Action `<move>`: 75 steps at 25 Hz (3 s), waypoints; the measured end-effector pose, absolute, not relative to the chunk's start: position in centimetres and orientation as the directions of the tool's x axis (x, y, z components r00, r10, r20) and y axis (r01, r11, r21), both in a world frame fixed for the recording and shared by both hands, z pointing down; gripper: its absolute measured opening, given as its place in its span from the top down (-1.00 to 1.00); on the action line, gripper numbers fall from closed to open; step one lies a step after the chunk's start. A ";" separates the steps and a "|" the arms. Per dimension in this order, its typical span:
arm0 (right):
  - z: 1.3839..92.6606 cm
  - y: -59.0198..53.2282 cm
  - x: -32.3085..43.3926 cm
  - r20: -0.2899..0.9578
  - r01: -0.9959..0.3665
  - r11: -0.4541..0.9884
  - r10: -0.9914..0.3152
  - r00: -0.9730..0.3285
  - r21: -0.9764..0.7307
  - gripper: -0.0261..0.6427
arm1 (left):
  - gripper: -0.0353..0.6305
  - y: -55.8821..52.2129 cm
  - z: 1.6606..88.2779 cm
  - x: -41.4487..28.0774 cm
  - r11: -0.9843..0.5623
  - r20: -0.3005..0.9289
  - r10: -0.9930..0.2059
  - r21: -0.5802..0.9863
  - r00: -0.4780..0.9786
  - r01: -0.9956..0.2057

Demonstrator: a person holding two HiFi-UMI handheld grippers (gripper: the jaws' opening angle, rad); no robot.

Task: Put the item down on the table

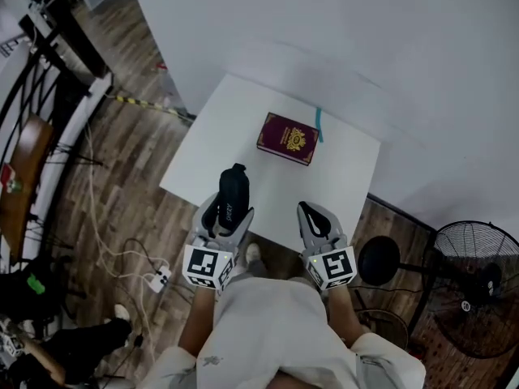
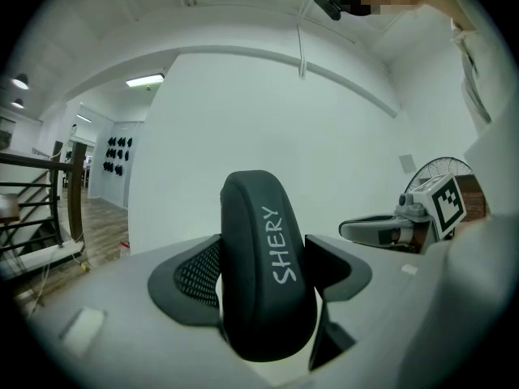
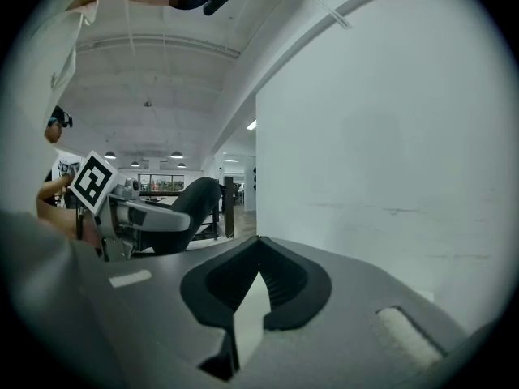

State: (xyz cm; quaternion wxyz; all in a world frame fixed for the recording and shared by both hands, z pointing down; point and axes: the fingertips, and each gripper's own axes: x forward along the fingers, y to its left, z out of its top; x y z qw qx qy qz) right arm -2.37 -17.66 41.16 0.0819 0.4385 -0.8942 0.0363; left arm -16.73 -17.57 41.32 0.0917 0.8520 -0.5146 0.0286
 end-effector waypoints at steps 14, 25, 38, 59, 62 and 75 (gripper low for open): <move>44.1 -22.0 -3.9 0.241 -0.825 0.565 -0.800 -0.550 -0.008 0.91 | -0.13 -23.6 45.4 -16.0 -0.564 0.219 -0.785 0.137 0.580 -0.814; 49.2 -23.1 -2.9 0.328 -0.831 0.553 -0.775 -0.540 -0.061 0.91 | -0.13 -25.6 50.2 -13.8 -0.606 0.310 -0.725 0.139 0.615 -0.784; 54.3 -25.8 -2.3 0.403 -0.819 0.556 -0.724 -0.560 -0.140 0.91 | -0.13 -28.0 56.4 -12.5 -0.589 0.445 -0.676 0.154 0.588 -0.793; 60.1 -28.6 -1.6 0.490 -0.805 0.554 -0.651 -0.579 -0.215 0.91 | -0.14 -30.3 65.2 -11.5 -0.546 0.643 -0.562 0.184 0.520 -0.817; 60.7 -28.7 -1.5 0.498 -0.803 0.552 -0.644 -0.581 -0.223 0.91 | -0.14 -30.3 66.0 -11.4 -0.543 0.665 -0.545 0.185 0.511 -0.819; 63.3 -28.7 -1.5 0.535 -0.794 0.551 -0.604 -0.591 -0.256 0.91 | -0.15 -30.8 68.9 -11.2 -0.532 0.717 -0.504 0.182 0.482 -0.827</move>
